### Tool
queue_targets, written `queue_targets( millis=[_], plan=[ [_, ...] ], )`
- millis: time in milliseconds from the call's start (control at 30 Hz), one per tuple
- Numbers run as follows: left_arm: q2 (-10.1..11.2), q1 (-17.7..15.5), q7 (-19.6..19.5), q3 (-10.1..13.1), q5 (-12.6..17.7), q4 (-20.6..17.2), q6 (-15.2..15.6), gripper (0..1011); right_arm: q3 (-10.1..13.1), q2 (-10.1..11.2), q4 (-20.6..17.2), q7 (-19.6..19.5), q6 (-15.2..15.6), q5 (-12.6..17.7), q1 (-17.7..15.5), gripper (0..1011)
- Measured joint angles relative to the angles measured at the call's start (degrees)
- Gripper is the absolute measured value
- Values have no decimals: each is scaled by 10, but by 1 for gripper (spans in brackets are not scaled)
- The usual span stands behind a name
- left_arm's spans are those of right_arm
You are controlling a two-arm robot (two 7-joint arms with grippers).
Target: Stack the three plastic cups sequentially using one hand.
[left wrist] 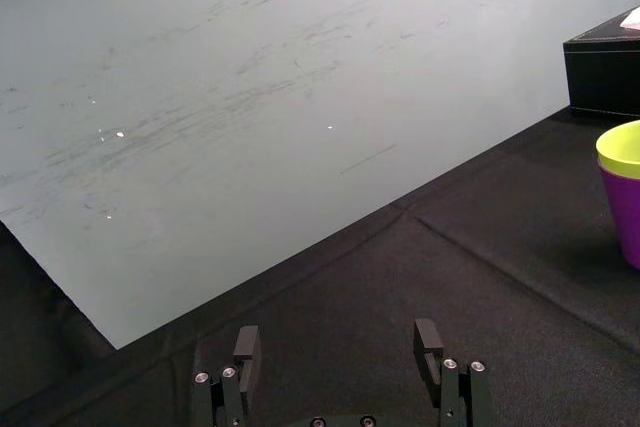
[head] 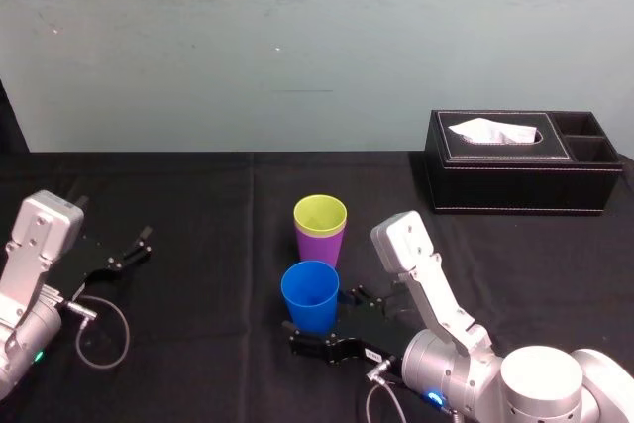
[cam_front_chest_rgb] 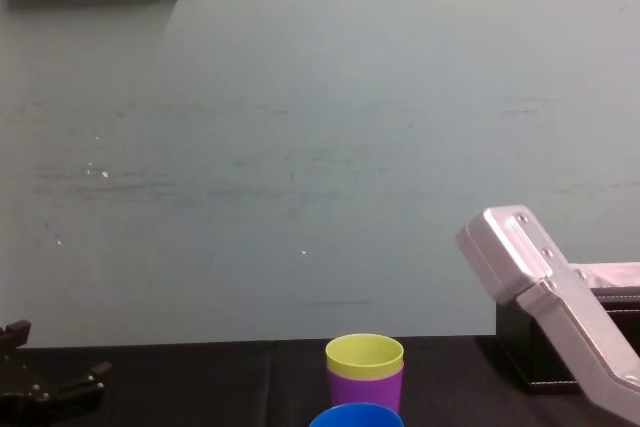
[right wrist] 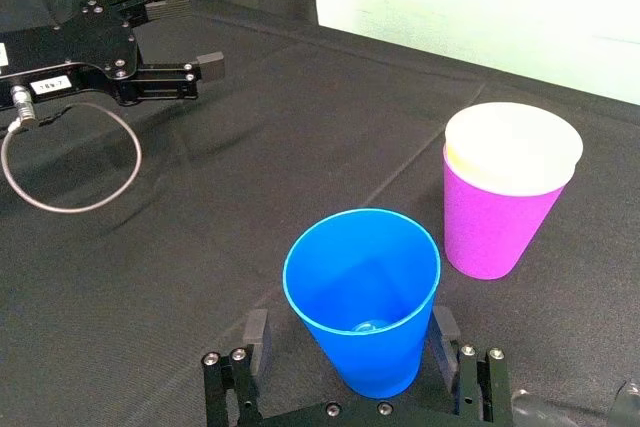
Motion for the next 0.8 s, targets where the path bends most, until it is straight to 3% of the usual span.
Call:
queue_targets(
  millis=[800],
  plan=[
    [0,0,0,0,0,0,0,1000,15,-8,11,-14,-13,-11,-3,1004]
  ],
)
